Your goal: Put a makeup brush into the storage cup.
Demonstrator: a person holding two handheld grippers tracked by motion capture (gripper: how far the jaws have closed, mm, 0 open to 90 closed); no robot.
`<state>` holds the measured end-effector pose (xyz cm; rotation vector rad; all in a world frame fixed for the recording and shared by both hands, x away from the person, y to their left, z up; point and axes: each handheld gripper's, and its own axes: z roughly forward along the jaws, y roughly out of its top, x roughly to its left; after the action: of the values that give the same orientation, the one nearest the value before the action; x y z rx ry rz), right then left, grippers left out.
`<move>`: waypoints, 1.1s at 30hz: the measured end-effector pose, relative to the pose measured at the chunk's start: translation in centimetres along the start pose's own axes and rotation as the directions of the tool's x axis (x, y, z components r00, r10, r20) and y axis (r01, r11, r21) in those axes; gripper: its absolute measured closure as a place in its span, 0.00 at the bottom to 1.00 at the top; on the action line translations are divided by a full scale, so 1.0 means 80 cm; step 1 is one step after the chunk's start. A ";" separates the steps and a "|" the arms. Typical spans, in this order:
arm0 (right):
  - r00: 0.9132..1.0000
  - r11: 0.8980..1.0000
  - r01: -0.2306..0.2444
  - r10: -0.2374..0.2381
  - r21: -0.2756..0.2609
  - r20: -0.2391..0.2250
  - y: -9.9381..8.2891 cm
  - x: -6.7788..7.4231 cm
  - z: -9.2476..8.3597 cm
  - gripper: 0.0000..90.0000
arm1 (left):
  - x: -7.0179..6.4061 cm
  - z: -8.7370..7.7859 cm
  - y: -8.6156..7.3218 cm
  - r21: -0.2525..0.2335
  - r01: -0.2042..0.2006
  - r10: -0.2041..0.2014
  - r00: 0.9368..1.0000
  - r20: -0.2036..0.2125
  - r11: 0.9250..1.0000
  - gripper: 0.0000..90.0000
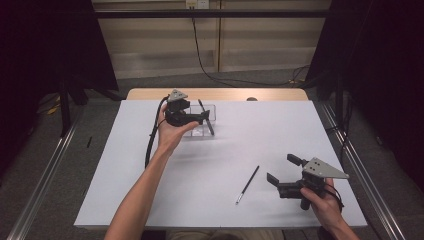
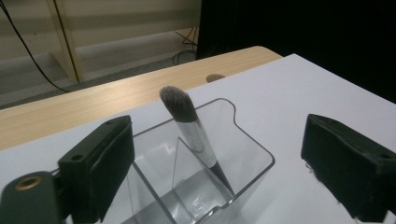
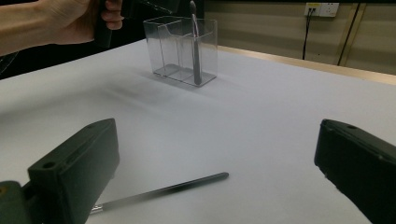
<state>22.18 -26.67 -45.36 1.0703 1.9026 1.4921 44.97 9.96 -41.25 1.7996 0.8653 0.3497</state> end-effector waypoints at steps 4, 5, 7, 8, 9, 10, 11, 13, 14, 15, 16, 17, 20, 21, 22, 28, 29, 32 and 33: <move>1.000 1.000 -0.002 0.002 0.001 0.002 0.000 0.000 0.000 0.00 | 0.000 -0.009 0.000 -0.015 0.004 -0.004 1.000 0.003 1.000 0.05; 1.000 1.000 -0.002 0.002 -0.002 0.006 0.000 0.000 0.000 0.00 | 0.000 -0.011 0.000 -0.016 -0.015 0.015 1.000 0.010 1.000 0.05; 1.000 1.000 -0.008 0.008 0.000 0.007 0.000 0.000 0.001 0.00 | -0.001 -0.017 -0.001 -0.021 -0.032 0.033 0.999 0.015 0.999 0.05; 1.000 1.000 -0.002 0.002 0.005 0.007 0.000 -0.001 0.001 0.00 | -0.002 -0.020 -0.002 -0.034 -0.029 0.030 0.999 0.023 0.999 0.05; 1.000 1.000 -0.001 0.001 0.004 0.007 0.000 0.000 0.001 0.00 | -0.002 -0.024 -0.003 -0.038 -0.027 0.028 0.999 0.033 0.999 0.05; 1.000 1.000 -0.001 0.001 0.001 0.005 0.000 0.000 0.001 0.00 | -0.003 -0.028 -0.005 -0.046 -0.034 0.036 0.998 0.042 0.998 0.04; 1.000 1.000 0.001 -0.001 0.001 0.004 0.000 0.000 0.001 0.00 | -0.003 -0.031 -0.008 -0.049 -0.041 0.044 0.998 0.047 0.998 0.04; 1.000 1.000 0.002 -0.002 0.002 0.004 0.000 0.000 0.001 0.00 | -0.003 -0.036 -0.011 -0.052 -0.041 0.043 0.999 0.029 0.998 0.03; 1.000 1.000 0.000 0.000 0.000 0.004 0.000 0.000 0.001 0.00 | -0.004 -0.039 -0.013 -0.048 -0.049 0.050 0.999 0.018 0.998 0.02; 1.000 1.000 0.002 -0.002 -0.001 0.003 0.000 0.000 0.001 0.00 | -0.003 -0.041 -0.014 -0.054 -0.054 0.055 0.998 0.015 0.997 0.02; 1.000 1.000 0.002 -0.002 -0.002 0.002 0.000 0.000 0.001 0.00 | -0.003 -0.044 -0.015 -0.061 -0.051 0.052 0.999 0.013 0.997 0.02; 1.000 1.000 0.004 -0.004 -0.004 0.002 0.000 0.001 0.001 0.00 | -0.004 -0.047 -0.016 -0.054 -0.048 0.049 0.999 0.011 0.997 0.03; 1.000 1.000 0.004 -0.004 -0.002 0.002 0.000 0.001 0.001 0.00 | -0.007 -0.054 -0.019 -0.054 -0.062 0.061 0.998 -0.003 0.997 0.06; 1.000 1.000 0.004 -0.004 -0.001 0.002 0.000 0.001 0.001 0.00 | -0.009 -0.057 -0.019 -0.063 -0.075 0.074 0.997 -0.024 0.995 0.06; 1.000 1.000 0.004 -0.004 0.000 0.004 0.000 0.000 0.001 0.00 | -0.010 -0.059 -0.020 -0.072 -0.081 0.079 0.996 -0.030 0.994 0.06; 1.000 1.000 0.007 -0.007 0.004 0.006 0.000 0.001 0.001 0.00 | -0.011 -0.079 -0.023 -0.099 -0.080 0.077 0.996 -0.036 0.992 0.06; 1.000 1.000 0.007 -0.007 0.006 0.007 0.000 0.001 0.001 0.00 | -0.011 -0.082 -0.024 -0.098 -0.086 0.082 0.996 -0.042 0.991 0.06; 1.000 1.000 0.008 -0.008 0.004 0.007 0.000 0.002 0.001 0.00 | -0.013 -0.095 -0.028 -0.102 -0.073 0.069 0.997 -0.043 0.992 0.05; 1.000 1.000 0.007 -0.007 0.001 0.009 0.001 0.002 0.001 0.00 | -0.014 -0.101 -0.030 -0.115 -0.061 0.057 0.998 -0.041 0.991 0.05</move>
<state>22.16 -26.50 -45.32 1.0677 1.8993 1.4801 38.41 15.17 -40.02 1.7179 0.8026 0.4639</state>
